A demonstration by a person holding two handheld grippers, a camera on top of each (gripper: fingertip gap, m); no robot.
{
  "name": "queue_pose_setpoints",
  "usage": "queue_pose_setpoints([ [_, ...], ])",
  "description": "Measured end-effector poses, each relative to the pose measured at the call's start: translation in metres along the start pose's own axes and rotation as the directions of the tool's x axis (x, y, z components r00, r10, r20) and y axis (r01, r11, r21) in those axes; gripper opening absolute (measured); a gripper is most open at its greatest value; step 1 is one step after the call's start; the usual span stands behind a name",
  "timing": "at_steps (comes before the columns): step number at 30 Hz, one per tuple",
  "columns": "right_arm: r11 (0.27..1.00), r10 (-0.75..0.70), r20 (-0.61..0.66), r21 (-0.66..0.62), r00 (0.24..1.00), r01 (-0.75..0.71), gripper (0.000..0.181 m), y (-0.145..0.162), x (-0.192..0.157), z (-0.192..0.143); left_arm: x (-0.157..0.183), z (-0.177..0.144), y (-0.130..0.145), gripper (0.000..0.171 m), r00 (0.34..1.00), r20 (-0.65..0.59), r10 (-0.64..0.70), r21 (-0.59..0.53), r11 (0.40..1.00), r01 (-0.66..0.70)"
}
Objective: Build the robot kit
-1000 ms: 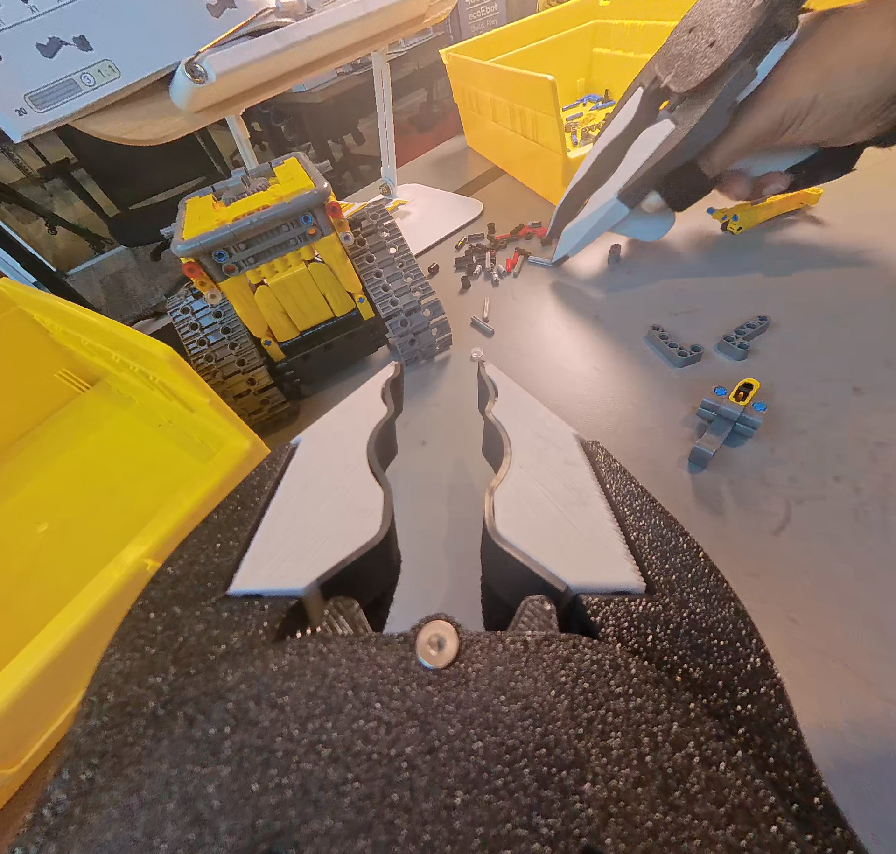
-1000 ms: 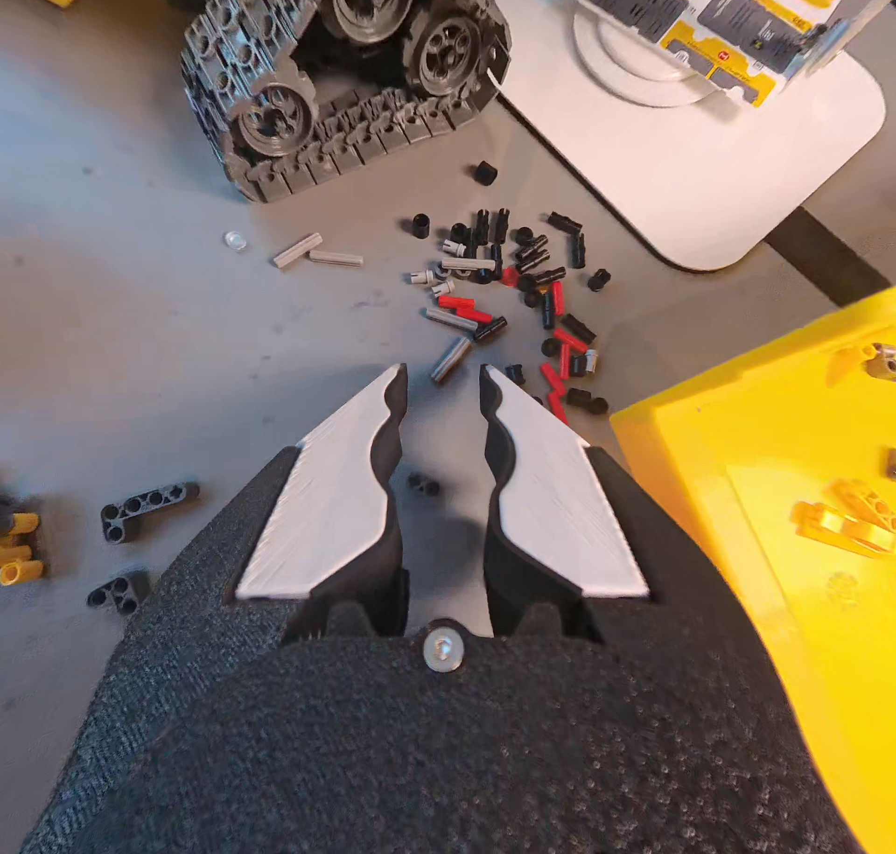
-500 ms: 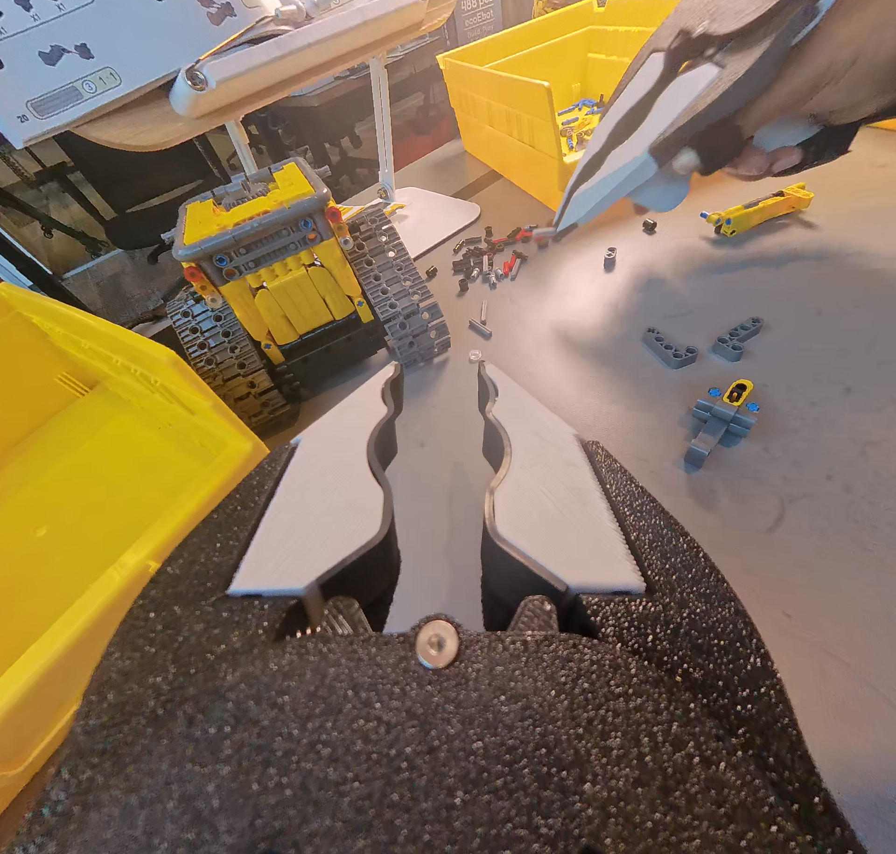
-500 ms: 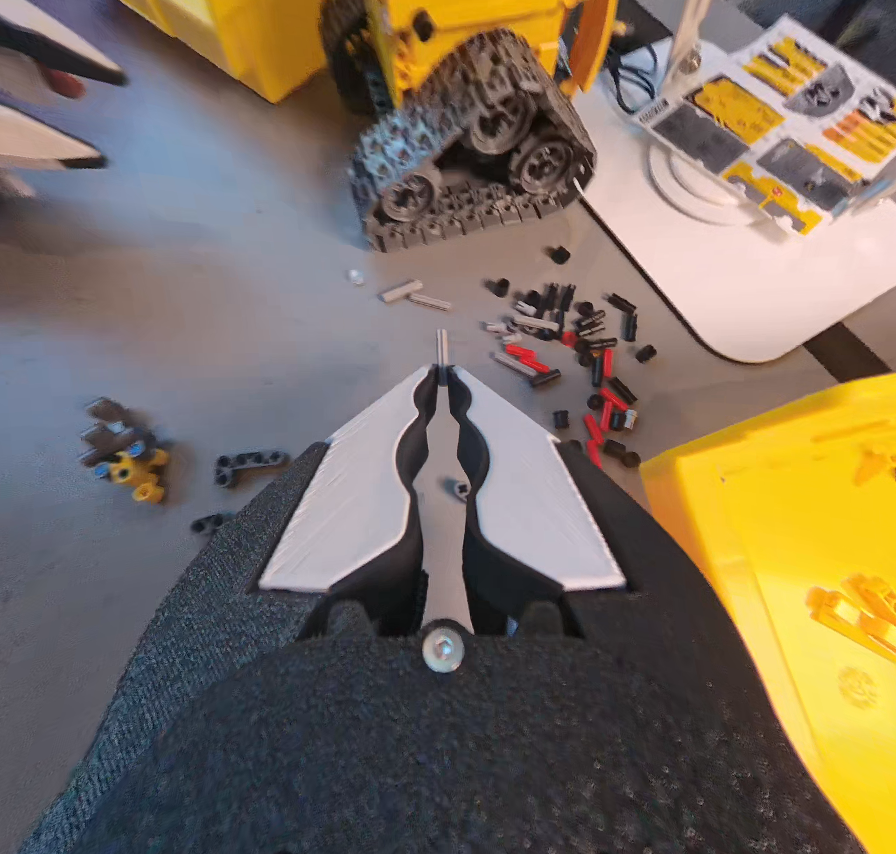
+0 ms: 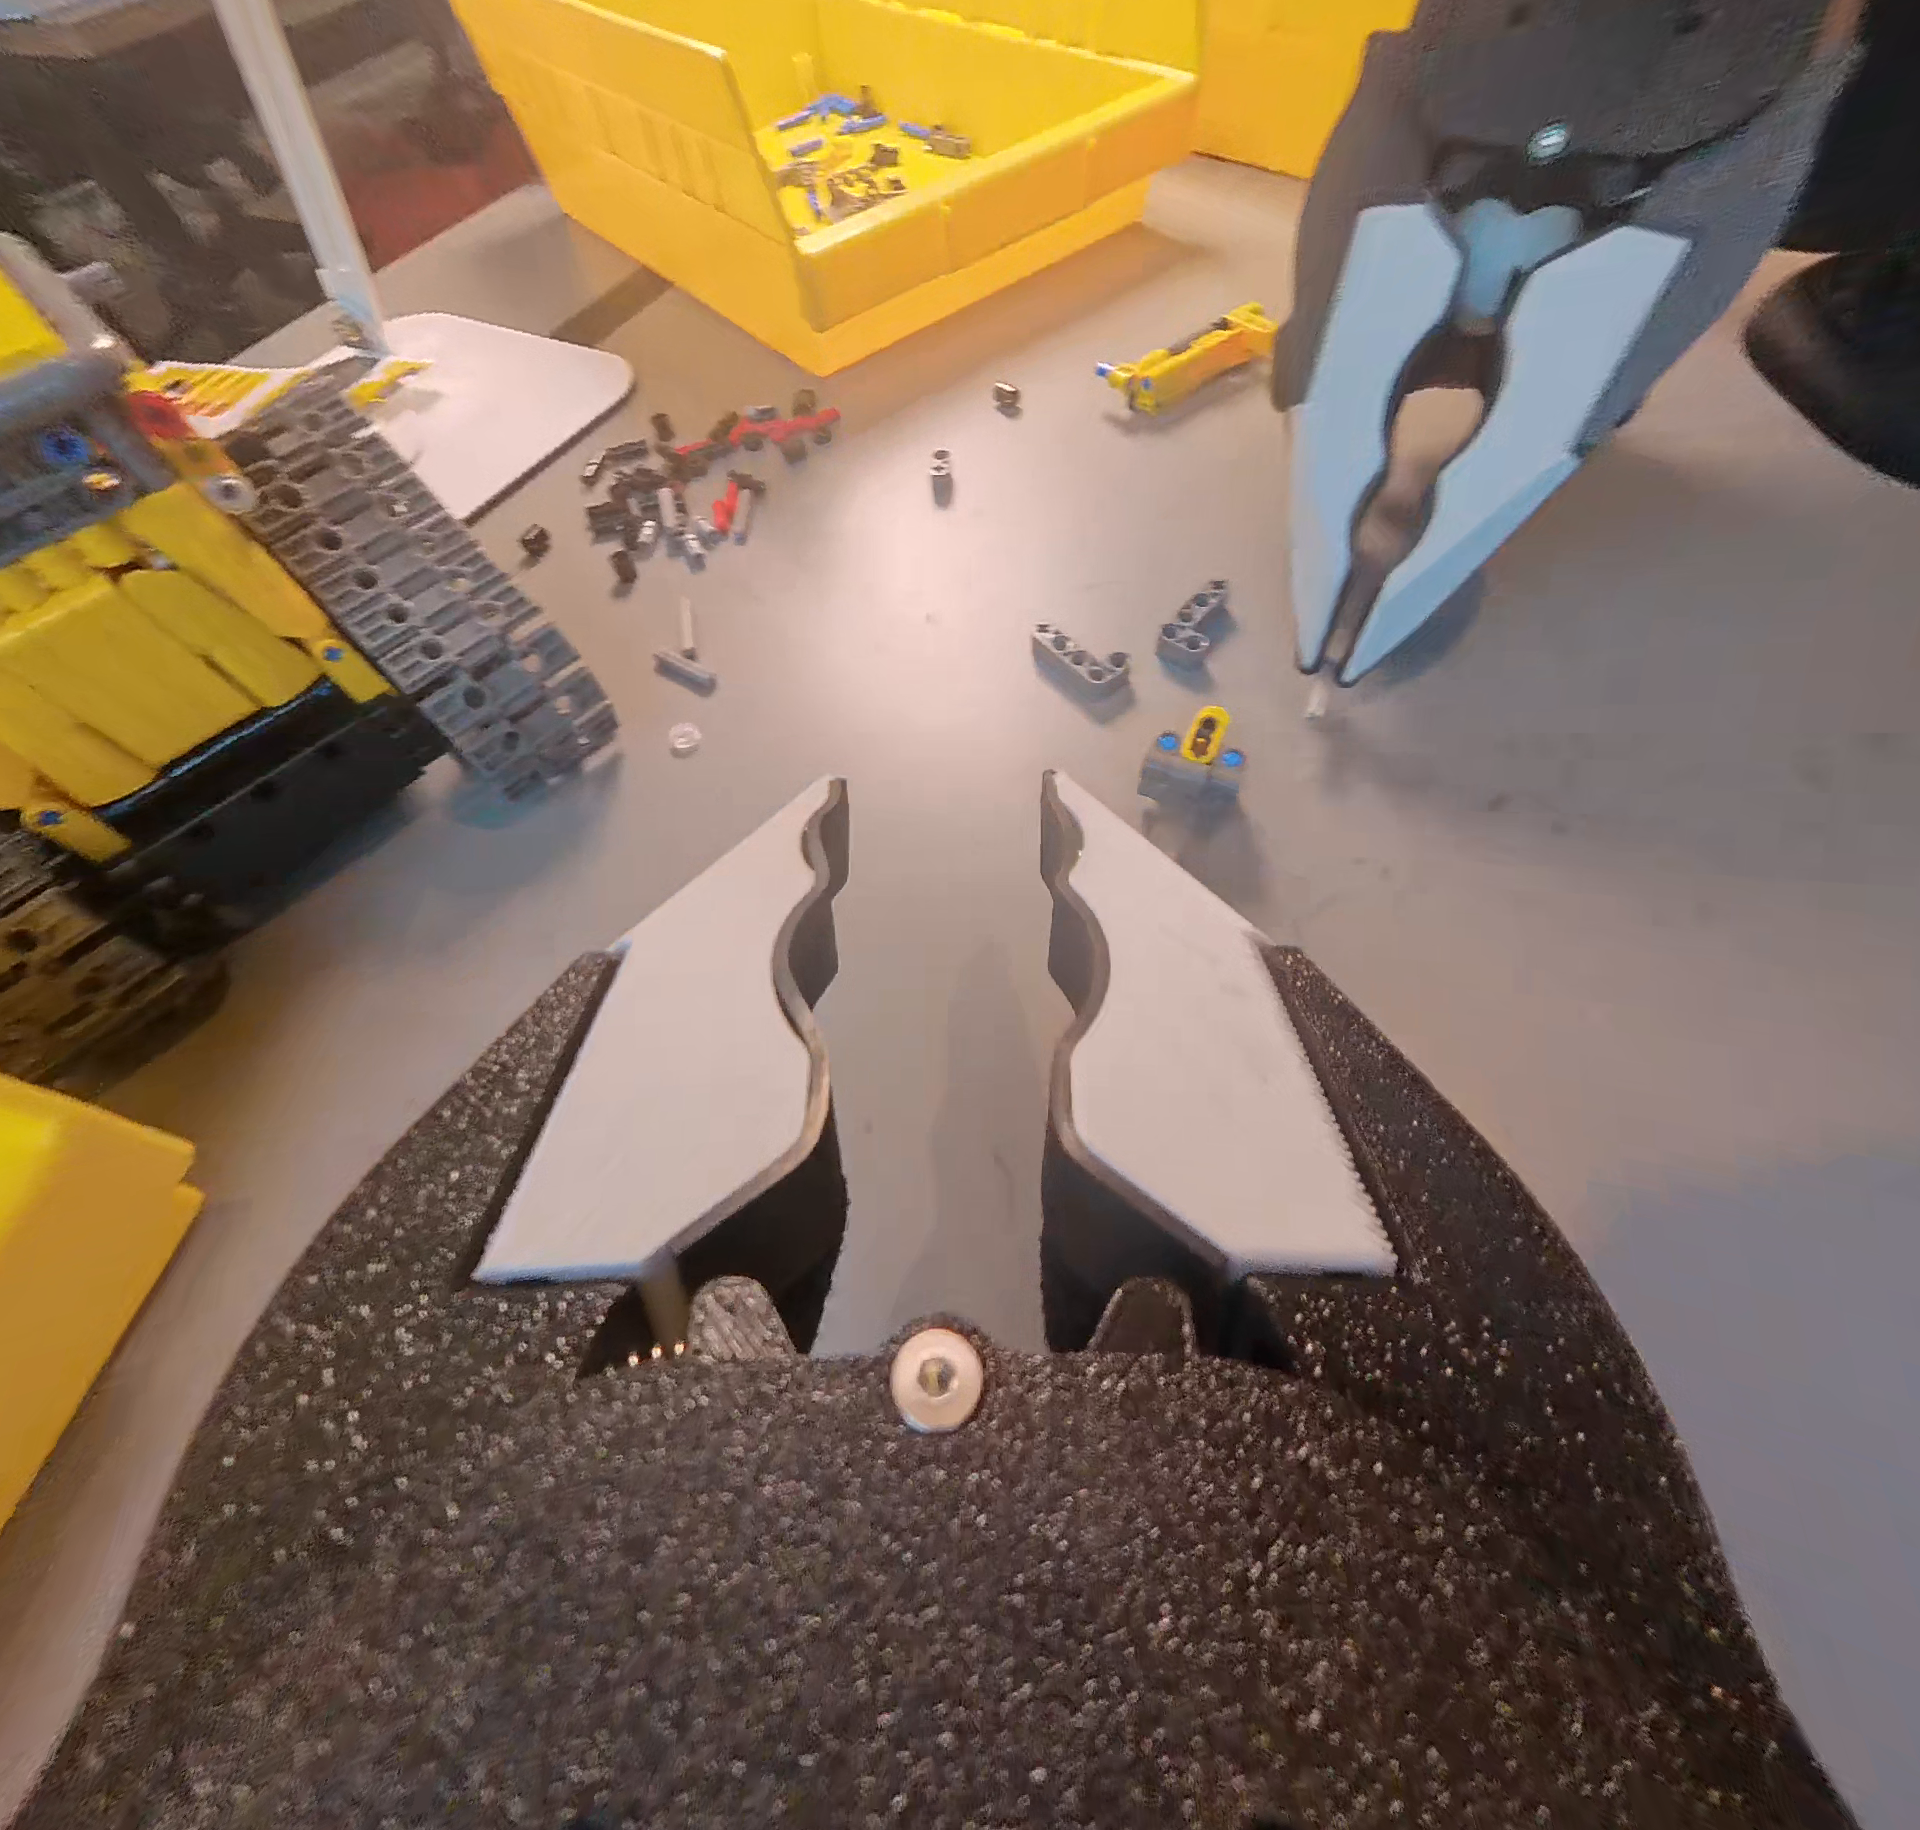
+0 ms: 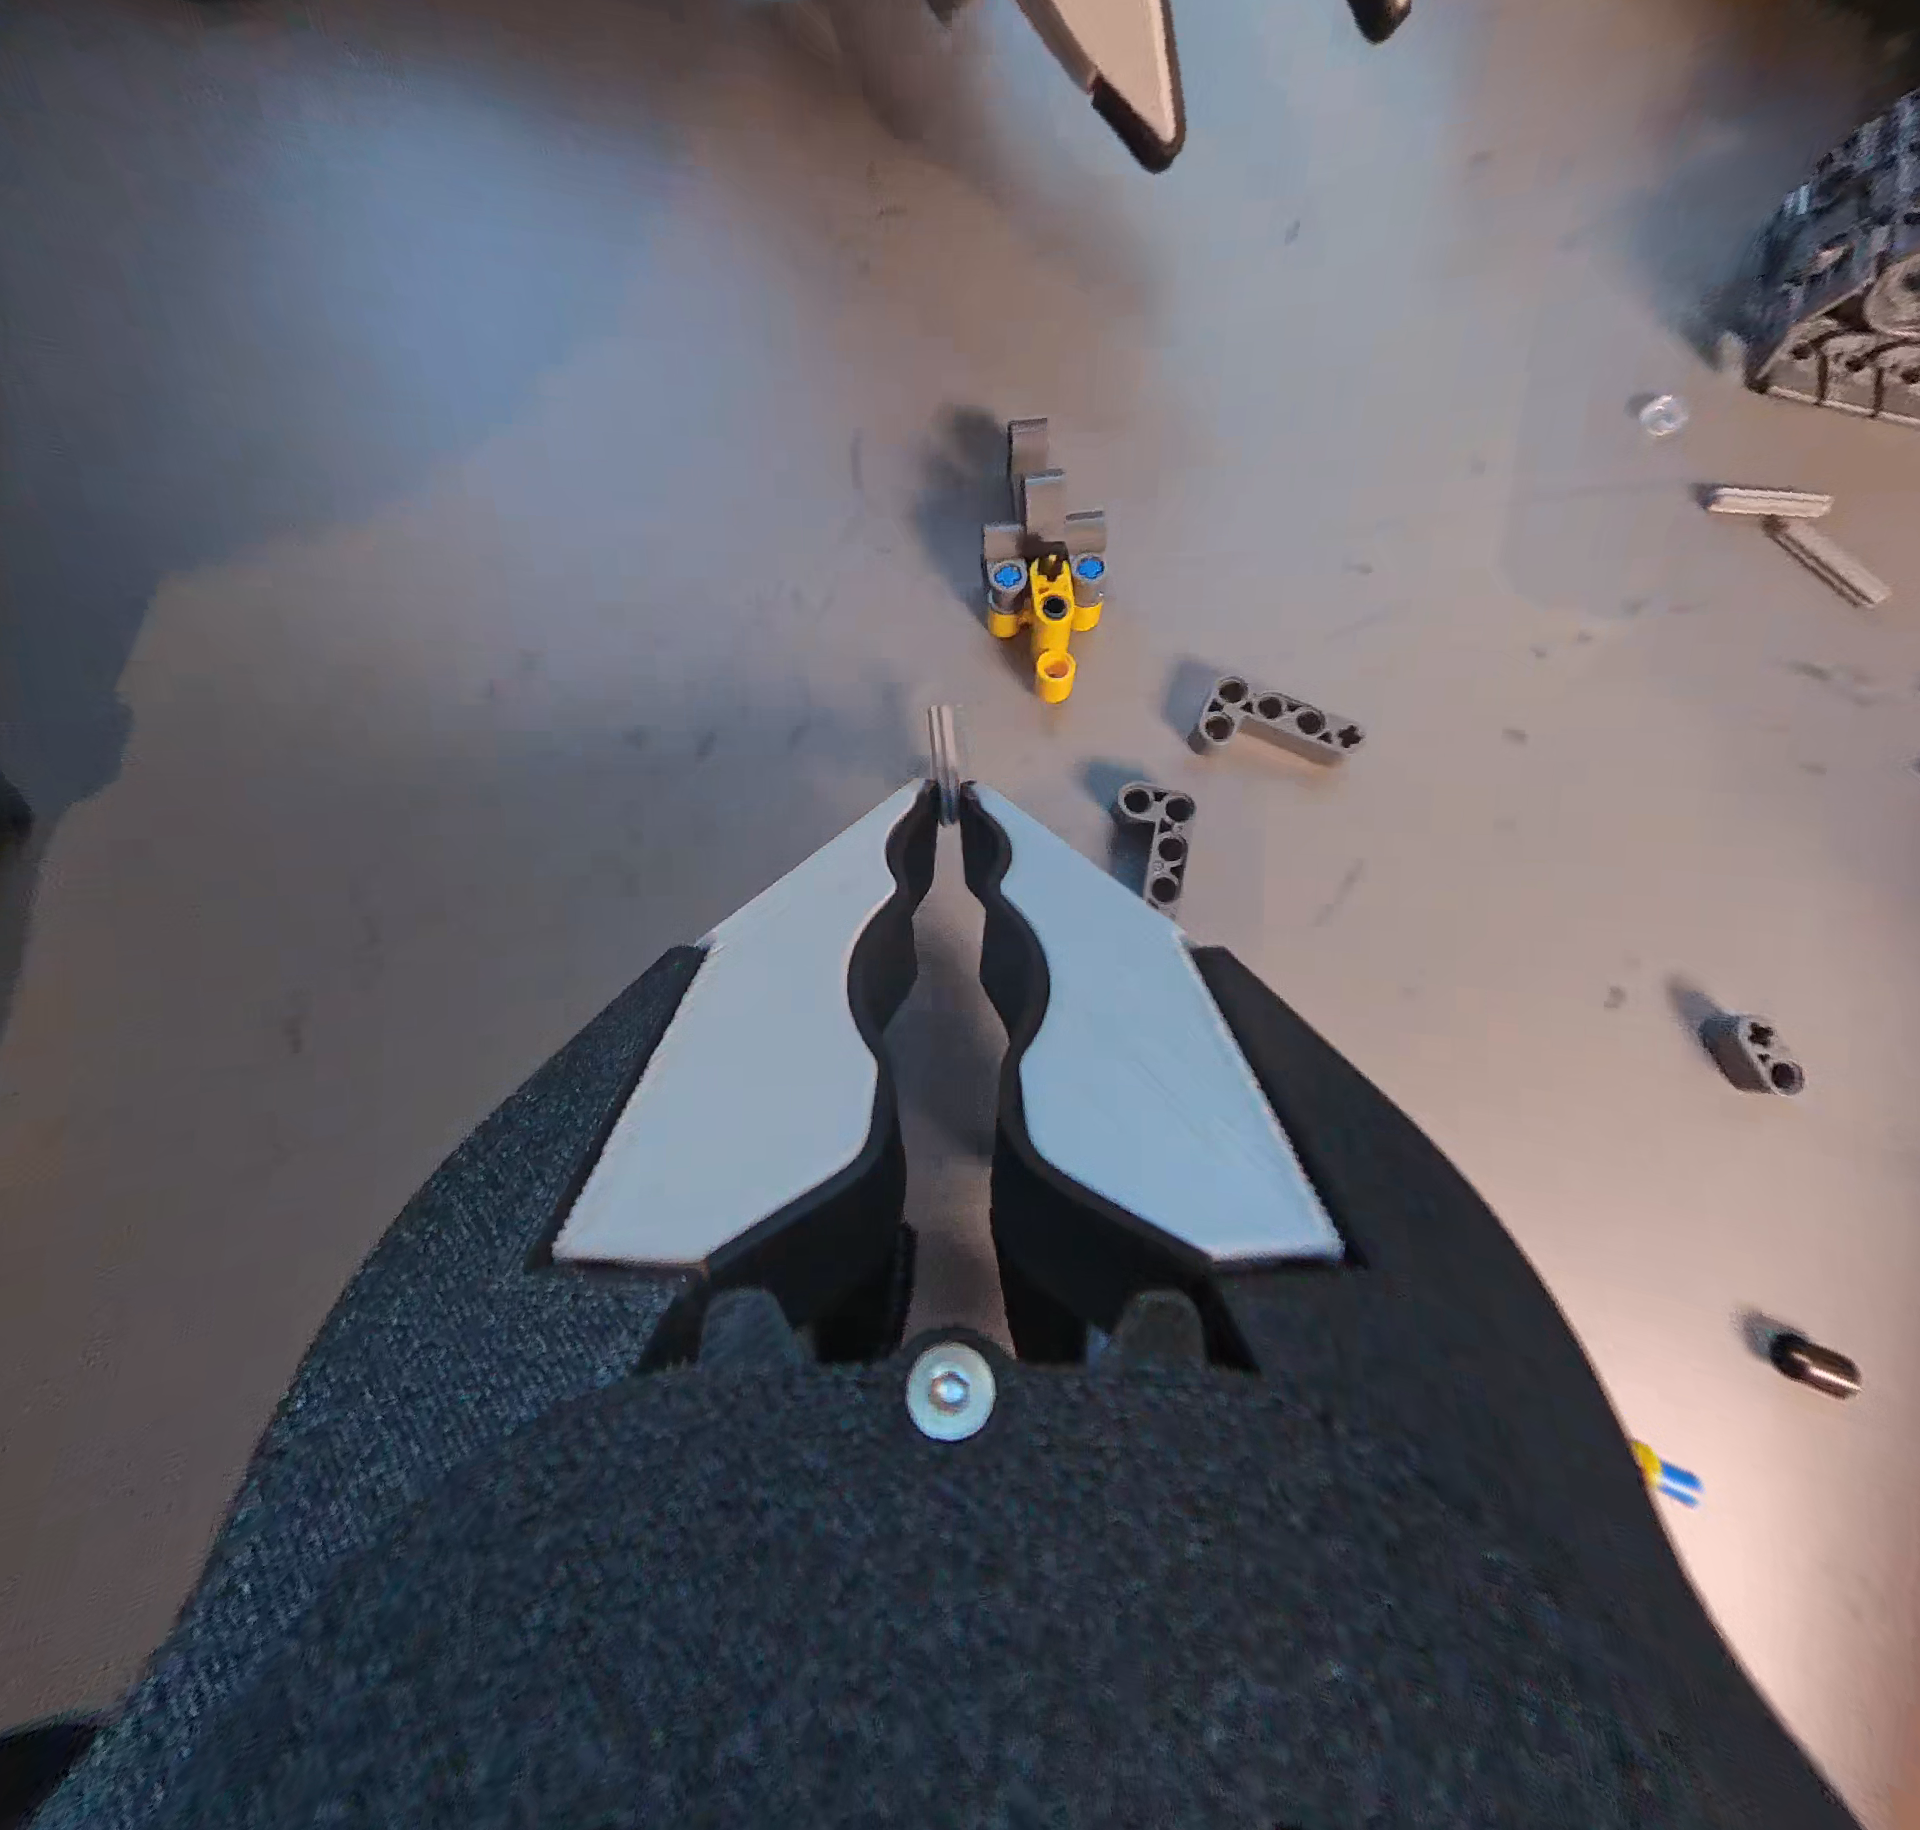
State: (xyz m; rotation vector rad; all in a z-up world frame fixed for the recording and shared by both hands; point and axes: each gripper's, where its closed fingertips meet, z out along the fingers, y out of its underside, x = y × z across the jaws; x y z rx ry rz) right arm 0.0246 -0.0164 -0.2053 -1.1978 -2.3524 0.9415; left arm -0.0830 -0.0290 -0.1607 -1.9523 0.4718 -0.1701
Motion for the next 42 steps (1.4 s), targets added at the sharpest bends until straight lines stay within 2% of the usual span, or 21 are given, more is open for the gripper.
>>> queue_pose_setpoints([
  [6, 0.998, -0.037, -0.011, -0.054, 0.999, 0.036, 0.004, 0.006, -0.003, 0.005, 0.037, 0.0, 0.01, 0.048, 0.974, -0.226, -0.029, -0.056, 0.998, 0.016],
  [11, 0.997, -0.057, -0.04, -0.055, 0.998, 0.055, 0.005, 0.006, -0.003, 0.005, 0.05, 0.007, 0.029, 0.047, 0.967, -0.254, 0.022, -0.169, 0.983, -0.067],
  [17, 0.998, -0.05, -0.066, -0.036, 0.997, 0.048, 0.014, 0.005, 0.001, 0.003, 0.054, 0.015, 0.045, 0.03, 0.97, -0.228, 0.089, -0.255, 0.956, -0.148],
  [20, 0.998, 0.001, -0.024, 0.067, 1.0, 0.001, 0.017, -0.007, -0.002, -0.004, 0.055, 0.015, 0.045, 0.017, 0.968, -0.225, 0.109, -0.253, 0.953, -0.166],
  [23, 0.987, 0.039, -0.073, 0.159, 0.997, -0.027, 0.017, -0.018, 0.013, -0.018, 0.052, 0.015, 0.046, 0.0, 0.971, -0.207, 0.123, -0.257, 0.95, -0.175],
  [27, 0.98, 0.071, -0.2, 0.195, 0.977, -0.031, 0.017, -0.014, 0.04, -0.03, 0.047, 0.014, 0.048, 0.0, 0.974, -0.191, 0.12, -0.265, 0.949, -0.169],
  [32, 0.98, 0.105, -0.257, 0.19, 0.961, -0.057, 0.017, -0.006, 0.055, -0.033, 0.034, 0.012, 0.048, 0.0, 0.983, -0.144, 0.116, -0.268, 0.951, -0.152],
  [37, 0.991, 0.079, -0.305, 0.129, 0.949, -0.041, 0.017, 0.004, 0.06, -0.027, 0.026, 0.009, 0.036, 0.027, 0.991, -0.123, 0.049, -0.204, 0.976, -0.074],
  [42, 0.996, 0.05, -0.285, 0.09, 0.957, -0.025, 0.017, 0.009, 0.055, -0.02, 0.039, 0.007, 0.027, 0.034, 0.981, -0.197, -0.002, -0.162, 0.986, -0.031],
])
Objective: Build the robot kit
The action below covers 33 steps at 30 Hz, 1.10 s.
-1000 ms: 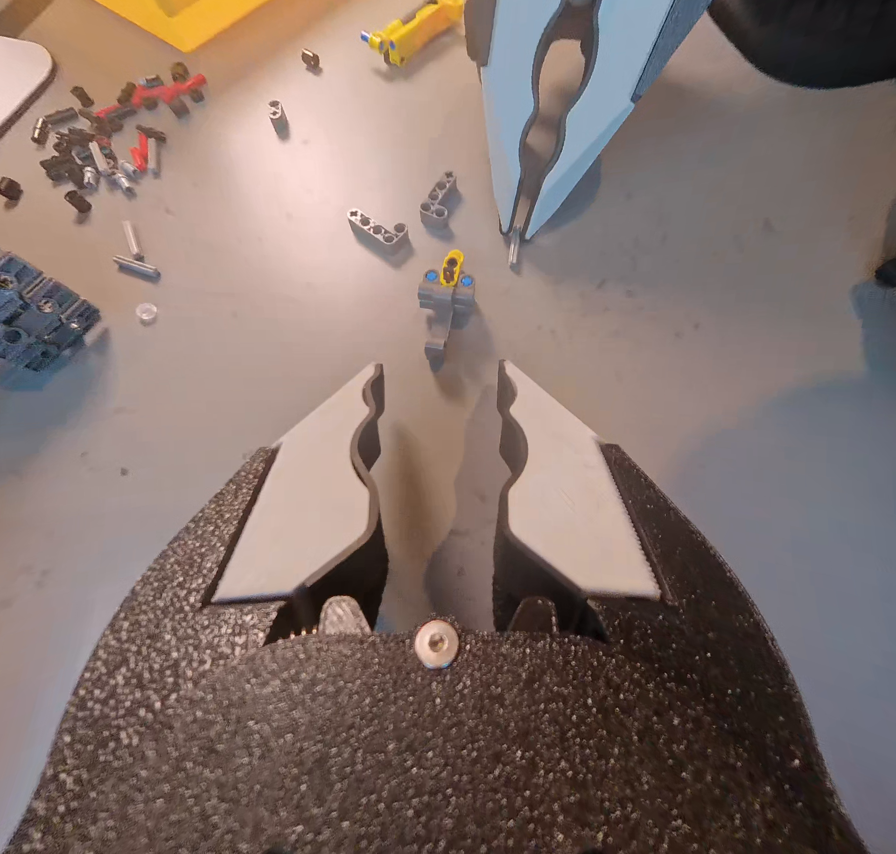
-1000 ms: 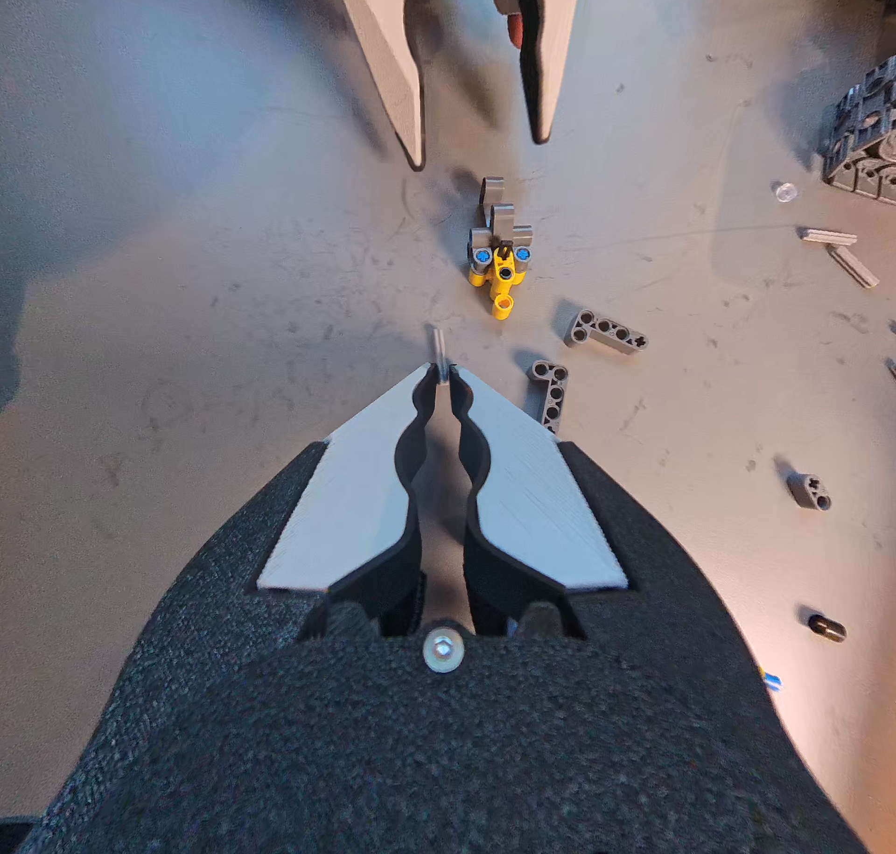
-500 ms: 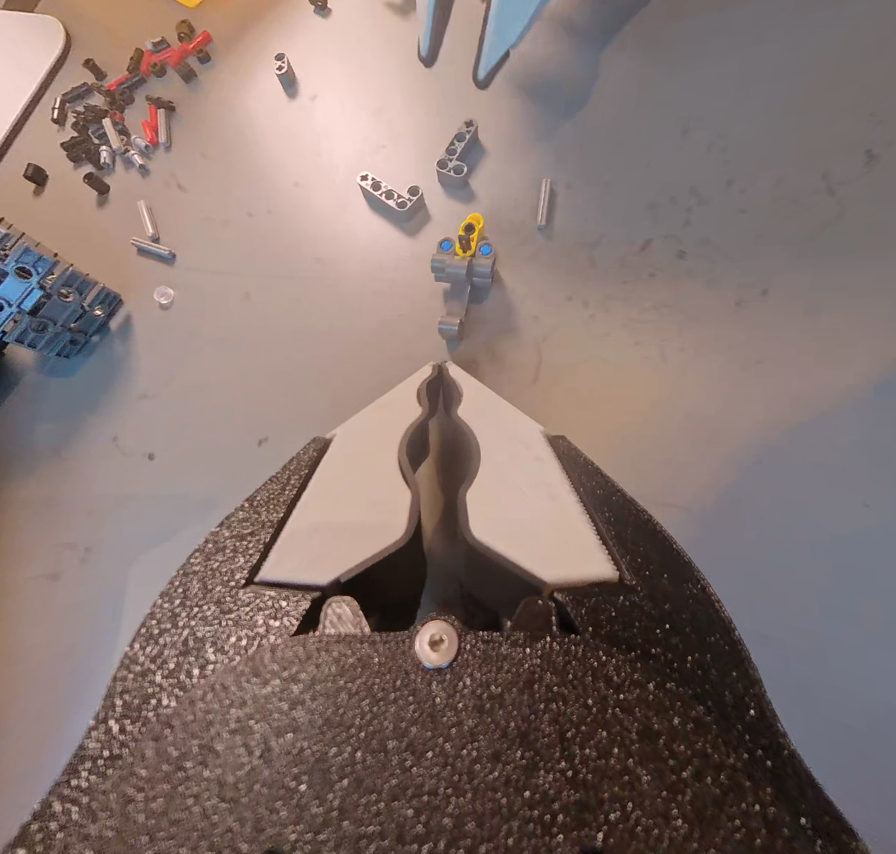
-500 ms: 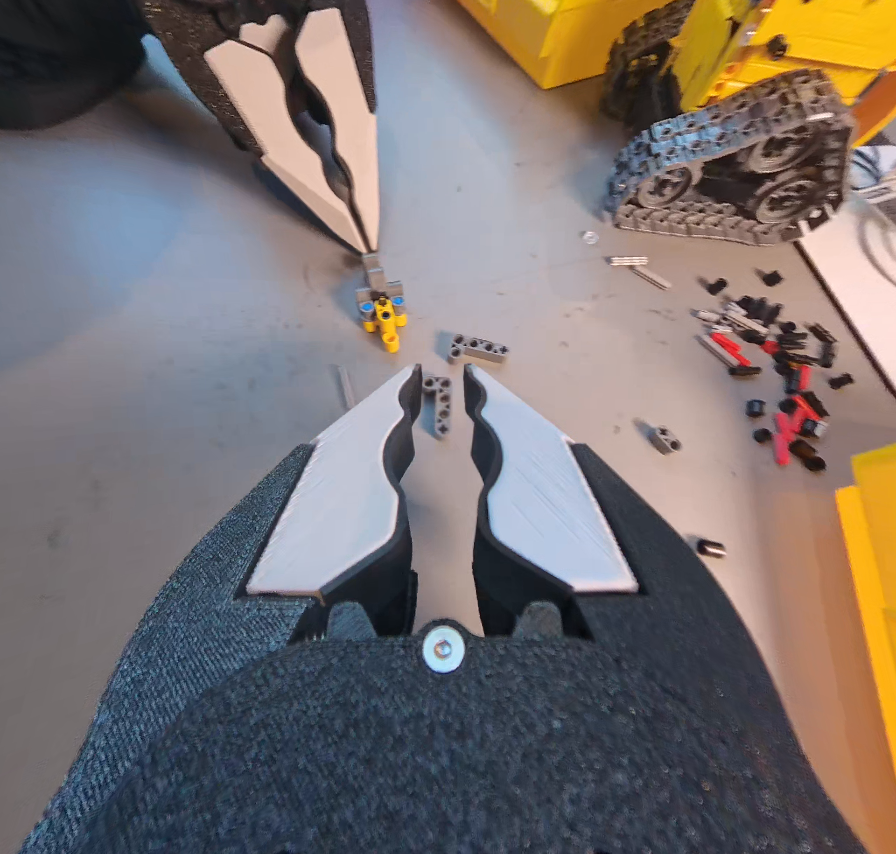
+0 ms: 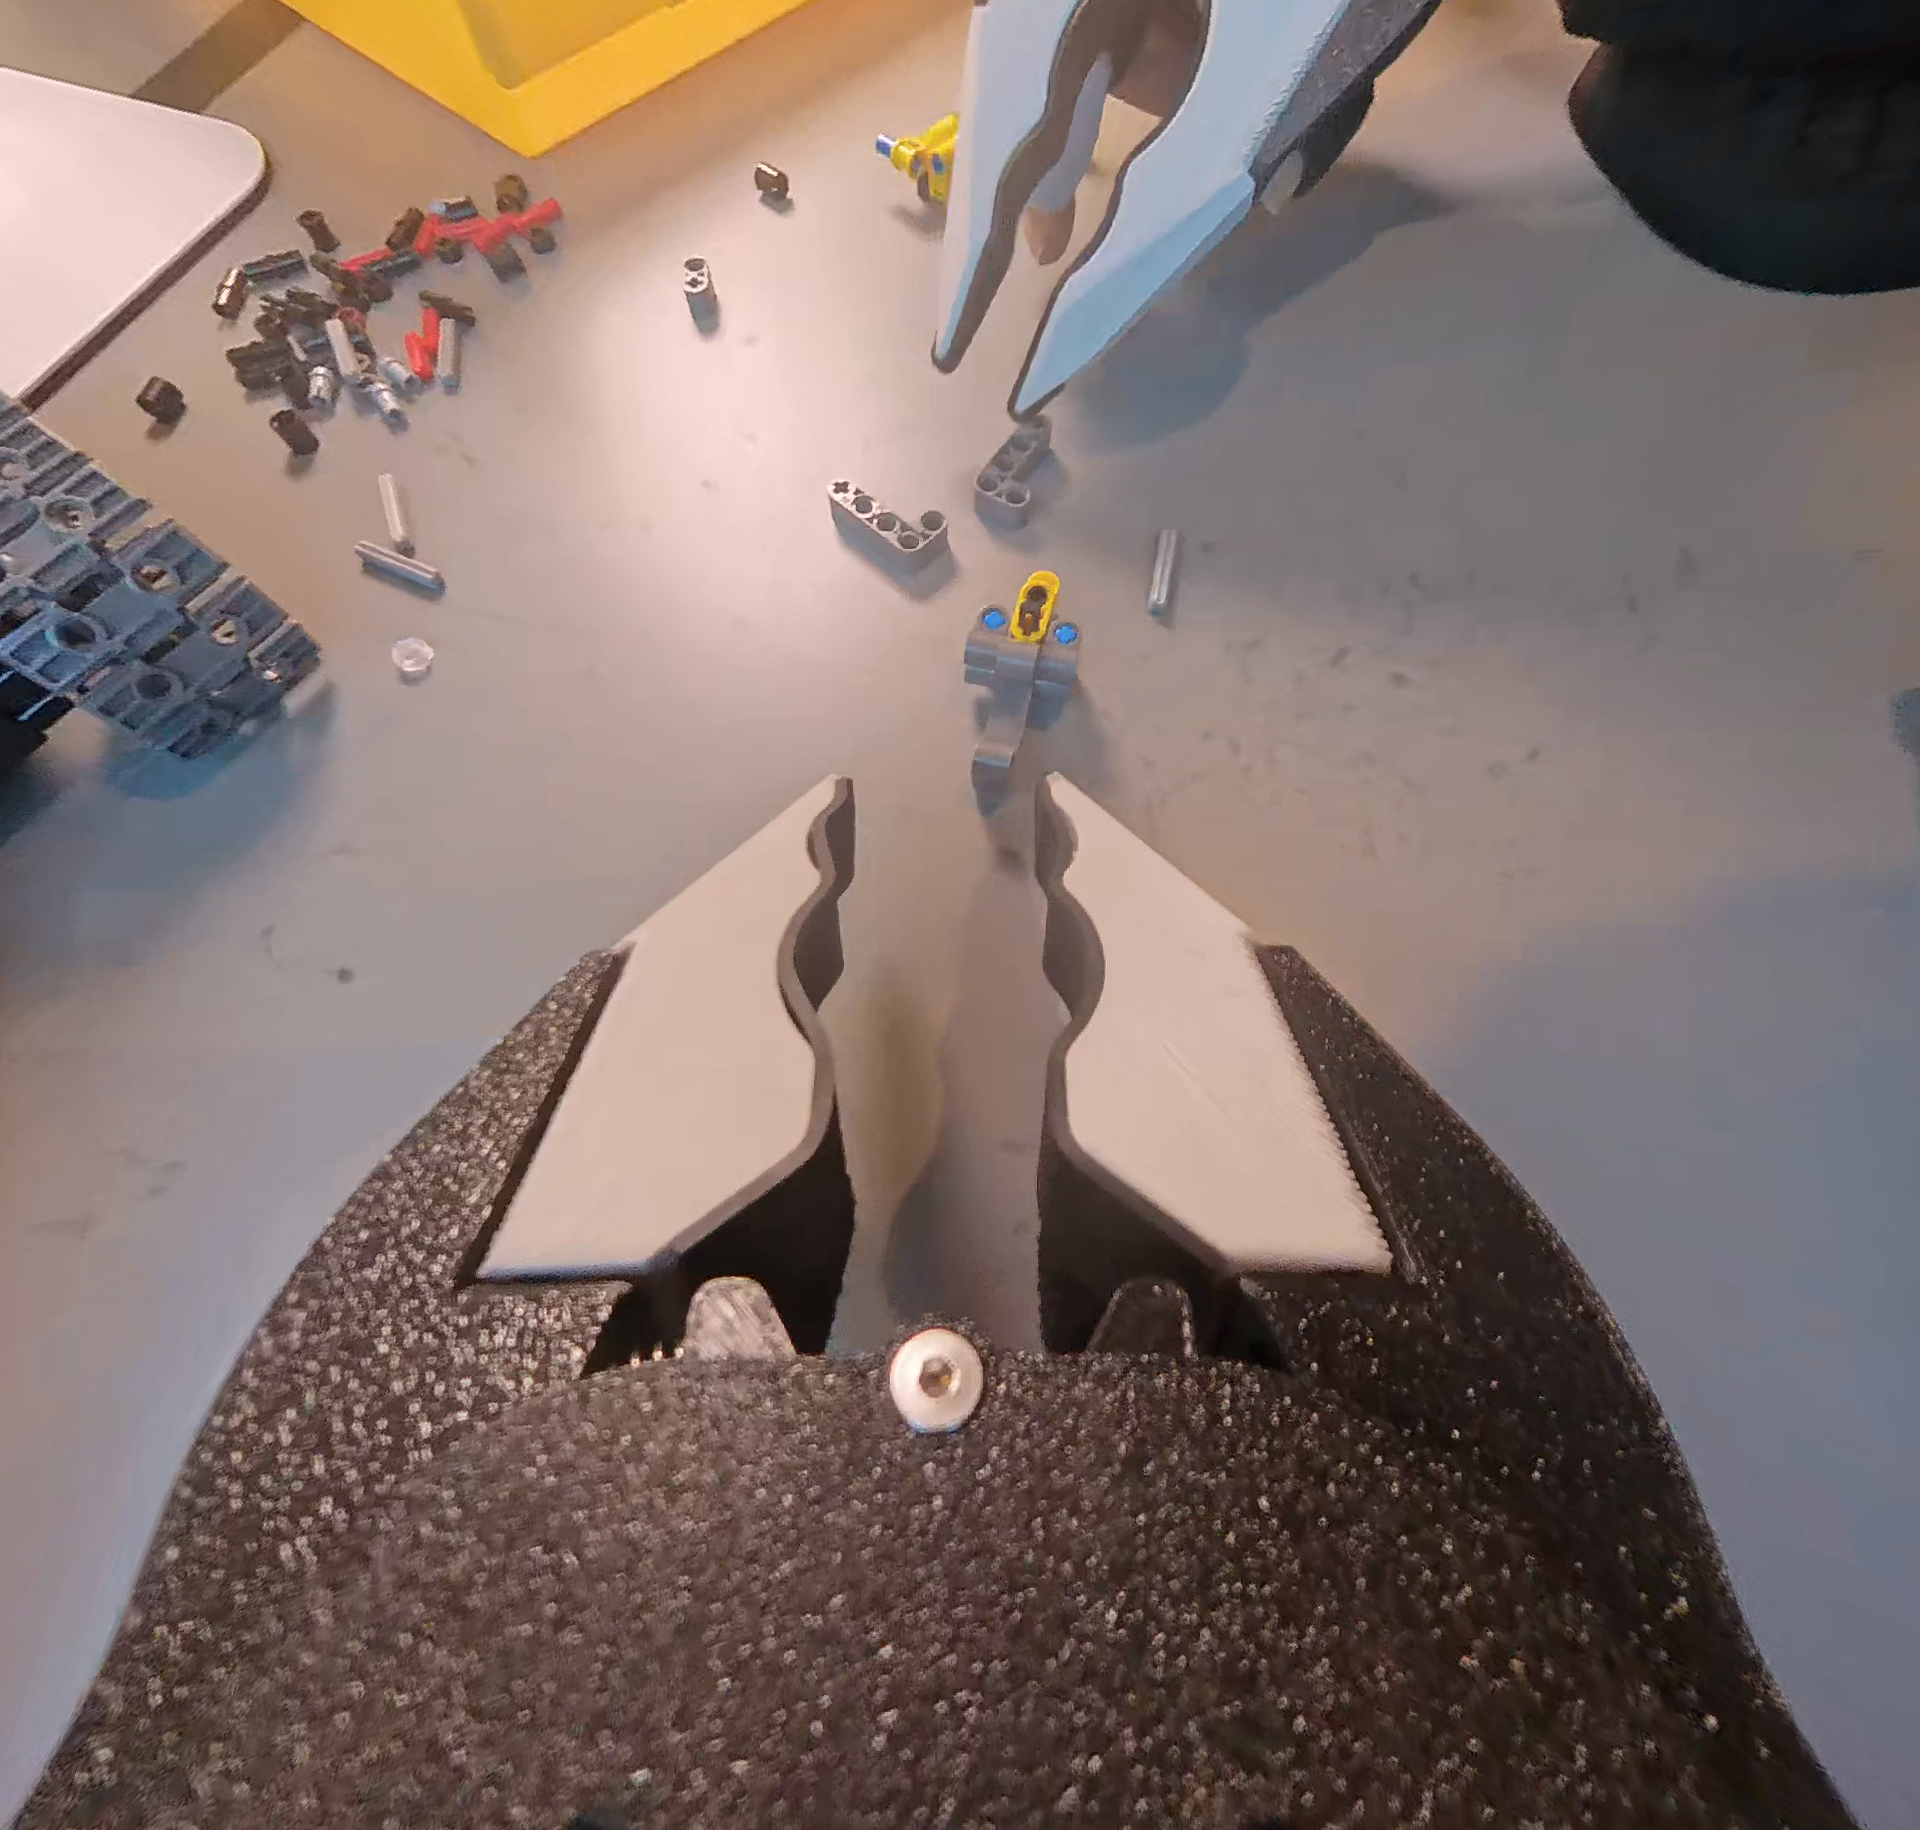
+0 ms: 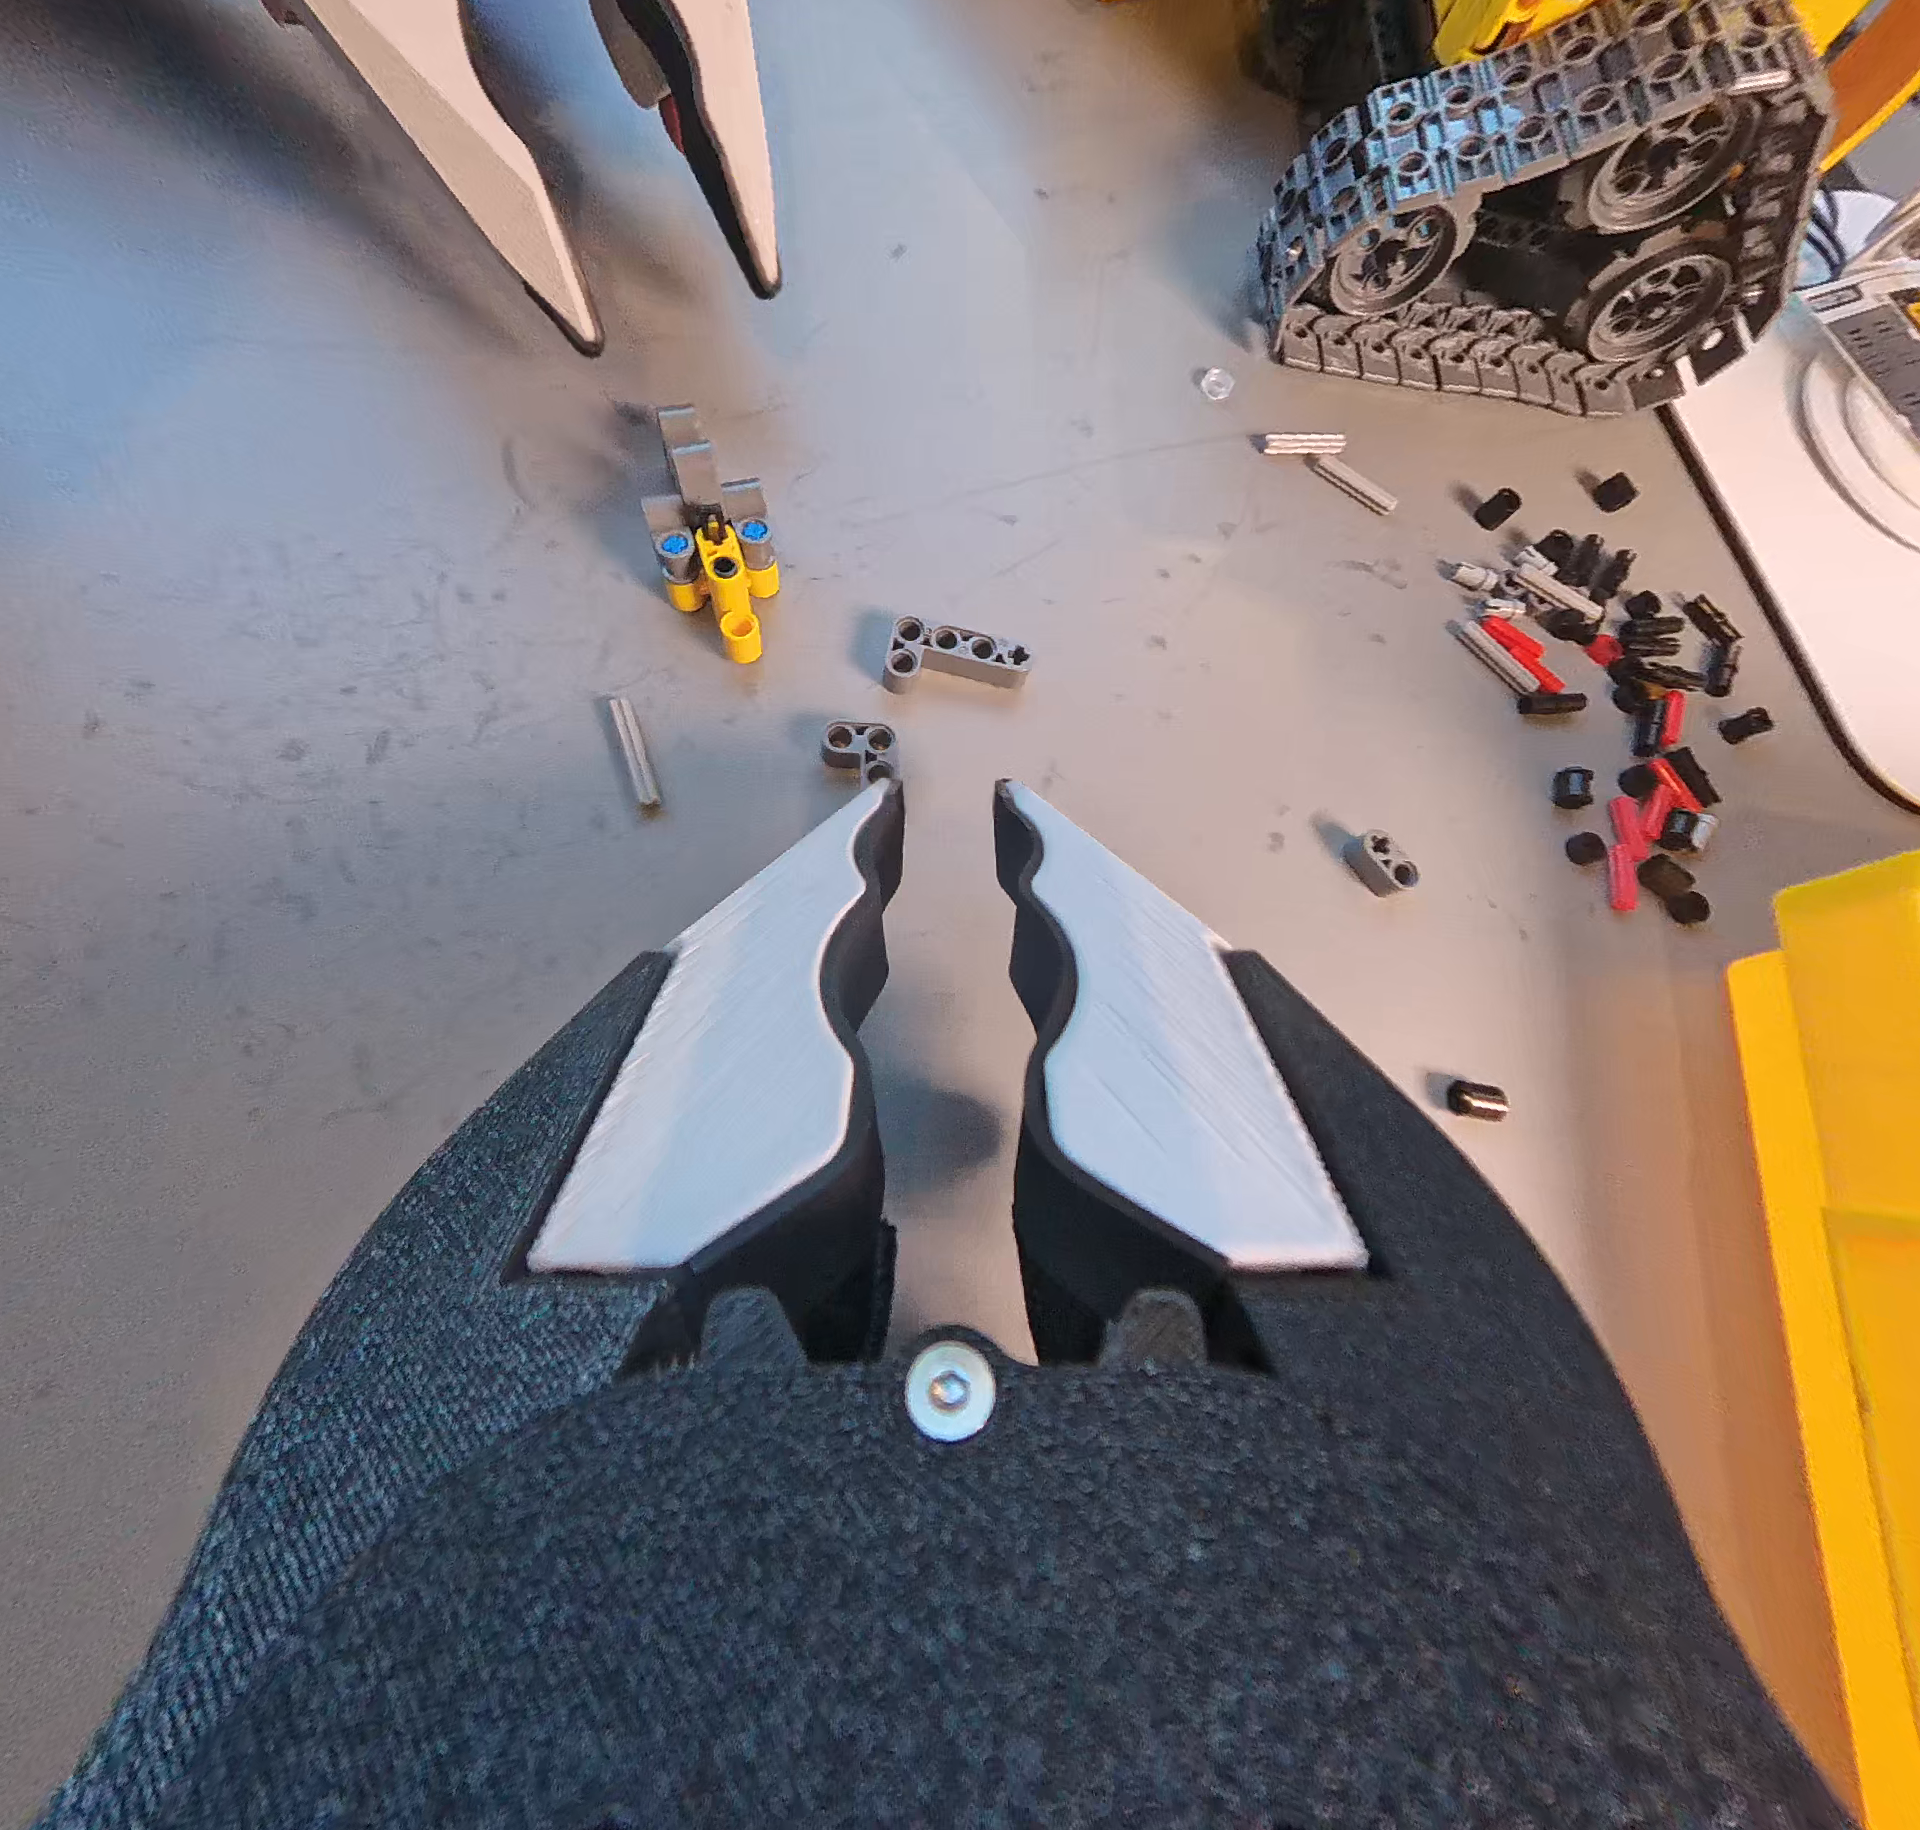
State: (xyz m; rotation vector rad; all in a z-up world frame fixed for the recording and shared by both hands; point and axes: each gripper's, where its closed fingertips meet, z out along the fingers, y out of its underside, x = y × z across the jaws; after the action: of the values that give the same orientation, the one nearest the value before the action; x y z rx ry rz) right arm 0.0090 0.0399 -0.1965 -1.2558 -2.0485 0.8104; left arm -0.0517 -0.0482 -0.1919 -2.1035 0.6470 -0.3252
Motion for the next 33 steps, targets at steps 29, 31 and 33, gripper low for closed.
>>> queue_pose_setpoints([
  [29, 0.989, -0.134, 0.155, 0.084, 0.979, 0.122, 0.018, -0.022, -0.052, 0.008, 0.024, 0.015, -0.008, 0.007, 0.956, -0.134, -0.26, -0.041, 0.966, 0.257],
  [31, 0.989, -0.124, 0.157, 0.101, 0.98, 0.109, 0.018, -0.025, -0.051, 0.007, 0.024, 0.009, -0.016, 0.007, 0.91, -0.202, -0.362, -0.011, 0.93, 0.368],
  [33, 0.988, -0.121, 0.152, 0.117, 0.981, 0.104, 0.018, -0.027, -0.05, 0.006, 0.022, 0.005, -0.019, 0.007, 0.88, -0.232, -0.414, 0.006, 0.904, 0.427],
])
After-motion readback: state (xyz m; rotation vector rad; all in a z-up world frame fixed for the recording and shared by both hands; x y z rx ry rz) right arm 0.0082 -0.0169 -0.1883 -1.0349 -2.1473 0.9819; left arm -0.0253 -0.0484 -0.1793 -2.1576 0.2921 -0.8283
